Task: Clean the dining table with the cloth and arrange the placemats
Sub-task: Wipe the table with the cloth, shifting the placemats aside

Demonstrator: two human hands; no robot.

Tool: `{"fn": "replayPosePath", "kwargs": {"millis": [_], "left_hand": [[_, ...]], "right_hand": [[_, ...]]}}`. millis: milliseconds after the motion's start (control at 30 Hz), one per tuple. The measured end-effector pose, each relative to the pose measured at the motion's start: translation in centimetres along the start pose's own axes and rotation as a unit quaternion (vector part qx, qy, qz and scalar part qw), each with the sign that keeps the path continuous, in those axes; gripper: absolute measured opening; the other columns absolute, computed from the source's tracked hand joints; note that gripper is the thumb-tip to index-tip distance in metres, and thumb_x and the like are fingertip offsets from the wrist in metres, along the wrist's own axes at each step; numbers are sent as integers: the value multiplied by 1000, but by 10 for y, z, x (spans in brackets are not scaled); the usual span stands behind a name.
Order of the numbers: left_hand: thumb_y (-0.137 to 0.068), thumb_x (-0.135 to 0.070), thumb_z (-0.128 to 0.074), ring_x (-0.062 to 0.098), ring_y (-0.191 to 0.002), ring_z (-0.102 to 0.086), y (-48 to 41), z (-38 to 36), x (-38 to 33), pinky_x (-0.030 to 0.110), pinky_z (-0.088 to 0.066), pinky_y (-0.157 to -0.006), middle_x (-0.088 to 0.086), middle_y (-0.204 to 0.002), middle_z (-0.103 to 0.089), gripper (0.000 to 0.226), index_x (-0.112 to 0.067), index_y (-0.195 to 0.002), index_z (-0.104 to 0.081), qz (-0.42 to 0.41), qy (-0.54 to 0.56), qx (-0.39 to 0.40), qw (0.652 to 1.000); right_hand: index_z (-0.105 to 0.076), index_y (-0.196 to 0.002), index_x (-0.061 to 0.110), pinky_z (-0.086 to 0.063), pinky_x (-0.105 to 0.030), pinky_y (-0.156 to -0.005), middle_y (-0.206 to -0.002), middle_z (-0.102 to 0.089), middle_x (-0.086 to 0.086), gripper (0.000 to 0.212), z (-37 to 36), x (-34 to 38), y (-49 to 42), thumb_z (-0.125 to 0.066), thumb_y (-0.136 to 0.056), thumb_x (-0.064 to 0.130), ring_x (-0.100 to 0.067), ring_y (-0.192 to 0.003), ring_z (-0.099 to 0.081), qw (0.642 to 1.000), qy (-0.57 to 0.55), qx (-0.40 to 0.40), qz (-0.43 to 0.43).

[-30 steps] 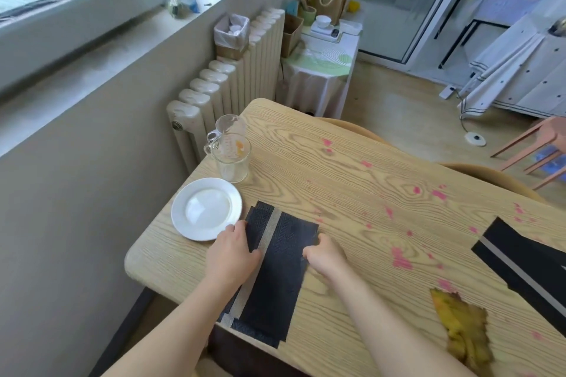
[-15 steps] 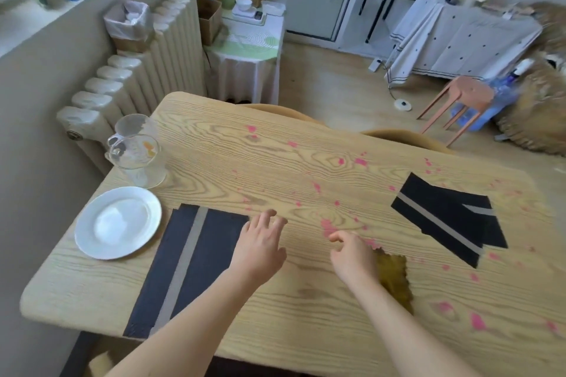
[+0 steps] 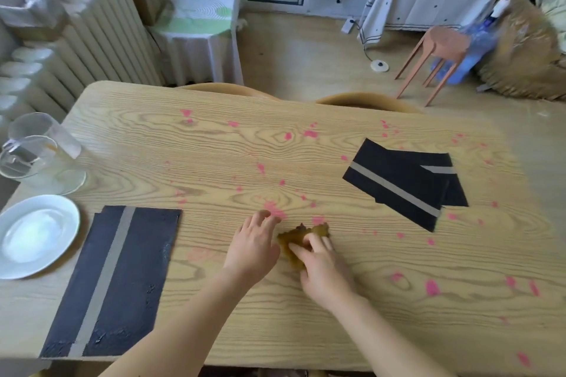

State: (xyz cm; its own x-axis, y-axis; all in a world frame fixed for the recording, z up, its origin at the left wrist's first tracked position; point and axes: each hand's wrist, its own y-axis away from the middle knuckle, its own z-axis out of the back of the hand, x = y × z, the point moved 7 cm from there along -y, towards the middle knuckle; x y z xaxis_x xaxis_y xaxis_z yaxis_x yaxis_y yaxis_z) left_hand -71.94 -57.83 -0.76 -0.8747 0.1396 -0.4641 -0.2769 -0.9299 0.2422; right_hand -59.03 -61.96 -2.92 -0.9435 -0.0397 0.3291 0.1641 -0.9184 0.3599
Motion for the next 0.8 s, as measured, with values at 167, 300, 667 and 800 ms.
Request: {"fn": "replayPosePath", "kwargs": {"millis": [167,300,667,800], "left_hand": [[-84,-17,-55,22,-123,-42,-4,5,17,30,-36,-101,0,-139,-38,53,-21,-135,-42,19,-9,-21,1000],[-83,-17,-57,22,-124,-41,-1,12,28,32,-36,-102,0,-137,-40,53,-21,-135,-44,54,1,-41,998],[-83,-10,-54,23,-124,-41,17,45,98,35,-33,-104,1,-139,-41,52,-18,-134,-47,129,-22,-88,987],[-82,-9,-53,25,-126,-38,18,54,122,35,-32,-104,3,-143,-36,53,-19,-134,-45,151,-29,-84,984]], "right_hand": [[-46,-138,40,-45,-30,-81,-121,-38,8,48,18,-34,-8,-54,-93,24,-16,-113,-38,995,-17,-73,-66],[-52,-136,31,-47,-28,-86,-115,-39,6,46,36,-67,-22,-60,-91,27,-15,-106,-41,981,-55,-126,-135],[-42,-138,45,-46,-34,-85,-138,-30,3,56,-6,59,-59,-55,-92,15,-20,-123,-36,1000,-4,-8,23],[-42,-139,45,-45,-31,-78,-129,-38,0,45,24,20,-69,-50,-95,42,-19,-115,-41,995,35,-56,-70]]}}
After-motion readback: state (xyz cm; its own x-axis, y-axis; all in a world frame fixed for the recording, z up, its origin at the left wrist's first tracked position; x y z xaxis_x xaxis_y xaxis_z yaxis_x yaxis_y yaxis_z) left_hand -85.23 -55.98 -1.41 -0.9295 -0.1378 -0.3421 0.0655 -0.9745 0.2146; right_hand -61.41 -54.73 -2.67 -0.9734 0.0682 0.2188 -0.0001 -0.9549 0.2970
